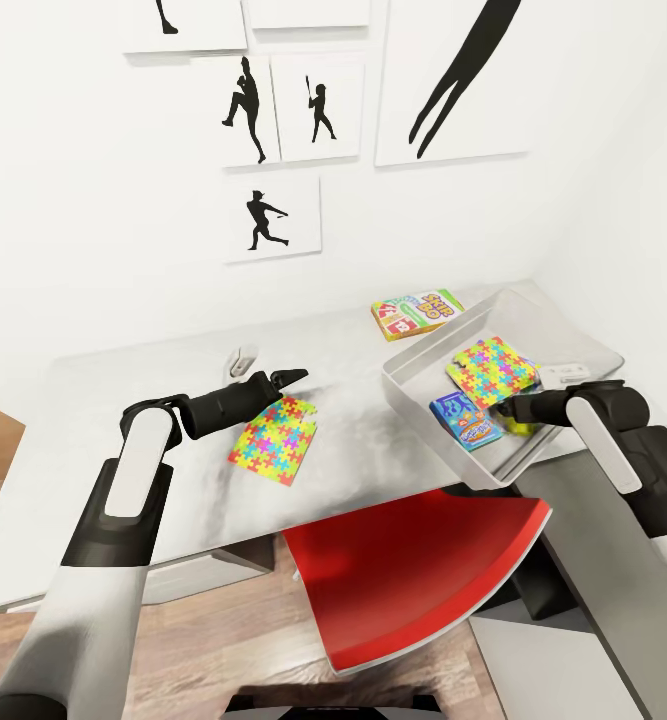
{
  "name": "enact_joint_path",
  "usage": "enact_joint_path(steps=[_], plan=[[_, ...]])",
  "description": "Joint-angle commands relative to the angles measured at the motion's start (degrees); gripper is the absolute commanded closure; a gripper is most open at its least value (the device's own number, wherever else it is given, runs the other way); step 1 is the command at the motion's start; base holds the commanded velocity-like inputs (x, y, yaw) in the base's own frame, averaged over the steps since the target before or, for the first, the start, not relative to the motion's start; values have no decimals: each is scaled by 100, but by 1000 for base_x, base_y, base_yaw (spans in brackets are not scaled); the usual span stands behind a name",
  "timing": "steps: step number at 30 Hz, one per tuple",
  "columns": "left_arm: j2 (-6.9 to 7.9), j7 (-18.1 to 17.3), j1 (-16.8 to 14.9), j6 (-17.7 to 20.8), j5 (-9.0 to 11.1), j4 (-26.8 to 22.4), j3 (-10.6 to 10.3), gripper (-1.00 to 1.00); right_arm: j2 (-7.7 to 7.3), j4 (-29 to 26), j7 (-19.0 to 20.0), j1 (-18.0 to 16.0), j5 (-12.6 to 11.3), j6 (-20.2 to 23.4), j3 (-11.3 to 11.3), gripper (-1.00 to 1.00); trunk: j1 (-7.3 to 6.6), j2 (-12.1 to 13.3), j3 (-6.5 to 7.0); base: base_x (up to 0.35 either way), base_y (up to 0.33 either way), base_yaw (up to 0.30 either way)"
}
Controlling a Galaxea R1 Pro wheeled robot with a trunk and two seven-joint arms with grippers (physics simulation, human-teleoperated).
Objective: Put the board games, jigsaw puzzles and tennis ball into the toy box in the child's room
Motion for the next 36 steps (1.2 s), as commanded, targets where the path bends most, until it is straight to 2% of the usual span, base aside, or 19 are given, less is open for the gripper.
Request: enact_joint_path(steps=[1,19,24,29,30,32,33,35,36], plan=[[-2,53,-4,20,55,-5,2,-100,-6,-4,-60,-7,-57,13,17,-100,3,-10,-9,0,0,0],[15,53,-4,20,52,0,3,-100,-29,-109,-50,-10,-57,13,-64,-100,3,-10,-9,0,0,0],[46,53,-3,20,49,19,3,-100,-60,-432,-42,-11,-75,13,-94,-100,3,-10,-9,0,0,0],[80,53,9,17,50,85,2,-100,-105,-1099,-25,37,-107,13,-156,-100,3,-10,-9,0,0,0],[80,53,9,17,50,85,2,-100,-105,-1099,-25,37,-107,13,-156,-100,3,-10,-9,0,0,0],[105,53,14,15,49,110,2,-100,-127,-1336,19,86,-125,13,-295,-100,3,-10,-9,0,0,0],[105,53,14,15,49,110,2,-100,-127,-1336,19,86,-125,13,-295,-100,3,-10,-9,0,0,0],[128,53,23,14,48,125,4,-100,-127,-1486,109,122,-139,13,-513,-100,3,-10,-9,0,0,0],[128,53,23,14,48,125,4,-100,-127,-1486,109,122,-139,13,-513,-100,3,-10,-9,0,0,0]])
